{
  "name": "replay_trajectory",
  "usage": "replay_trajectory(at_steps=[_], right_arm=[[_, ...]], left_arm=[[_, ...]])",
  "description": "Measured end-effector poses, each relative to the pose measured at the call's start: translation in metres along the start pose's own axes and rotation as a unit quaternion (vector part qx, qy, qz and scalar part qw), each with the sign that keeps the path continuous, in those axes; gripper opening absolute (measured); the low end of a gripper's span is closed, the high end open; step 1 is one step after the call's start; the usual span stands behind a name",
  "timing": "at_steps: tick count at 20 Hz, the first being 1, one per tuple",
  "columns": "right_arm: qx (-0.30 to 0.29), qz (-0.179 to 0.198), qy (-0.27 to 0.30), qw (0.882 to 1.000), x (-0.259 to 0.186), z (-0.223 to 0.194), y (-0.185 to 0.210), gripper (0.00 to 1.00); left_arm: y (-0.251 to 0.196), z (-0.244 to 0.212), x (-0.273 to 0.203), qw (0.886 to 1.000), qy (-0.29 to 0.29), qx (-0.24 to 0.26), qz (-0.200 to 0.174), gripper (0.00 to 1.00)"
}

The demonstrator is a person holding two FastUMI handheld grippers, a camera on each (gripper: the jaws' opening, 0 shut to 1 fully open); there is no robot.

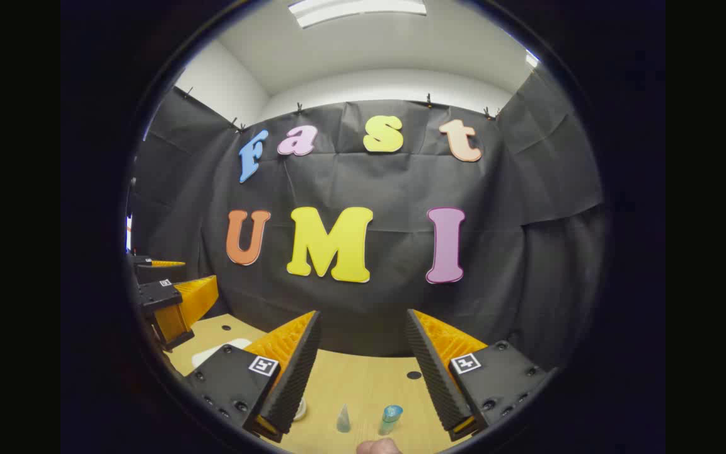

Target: First open the suitcase, pack the skin care products into it, and then close the suitcase.

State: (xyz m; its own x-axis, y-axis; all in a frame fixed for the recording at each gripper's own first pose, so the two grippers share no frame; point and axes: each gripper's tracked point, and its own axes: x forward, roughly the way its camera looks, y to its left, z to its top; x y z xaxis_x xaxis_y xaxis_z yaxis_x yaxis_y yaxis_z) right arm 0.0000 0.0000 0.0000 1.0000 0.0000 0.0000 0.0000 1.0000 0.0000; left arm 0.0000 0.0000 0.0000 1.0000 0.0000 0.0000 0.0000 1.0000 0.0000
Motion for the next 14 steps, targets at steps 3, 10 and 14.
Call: replay_trajectory(at_steps=[3, 10, 14], right_arm=[[0.001, -0.004, 0.001, 1.0, 0.0, -0.001, -0.003, 0.8], [0.001, -0.013, 0.005, 1.0, -0.001, -0.005, -0.01, 0.8], [0.002, -0.016, 0.007, 1.0, -0.002, -0.008, -0.017, 0.8]], left_arm=[[-0.001, -0.001, 0.002, 1.0, 0.0, 0.0, -0.004, 0.97], [-0.006, -0.005, 0.004, 1.0, 0.002, -0.001, -0.009, 0.97], [-0.011, -0.005, 0.005, 1.0, 0.004, 0.0, -0.011, 0.97]])
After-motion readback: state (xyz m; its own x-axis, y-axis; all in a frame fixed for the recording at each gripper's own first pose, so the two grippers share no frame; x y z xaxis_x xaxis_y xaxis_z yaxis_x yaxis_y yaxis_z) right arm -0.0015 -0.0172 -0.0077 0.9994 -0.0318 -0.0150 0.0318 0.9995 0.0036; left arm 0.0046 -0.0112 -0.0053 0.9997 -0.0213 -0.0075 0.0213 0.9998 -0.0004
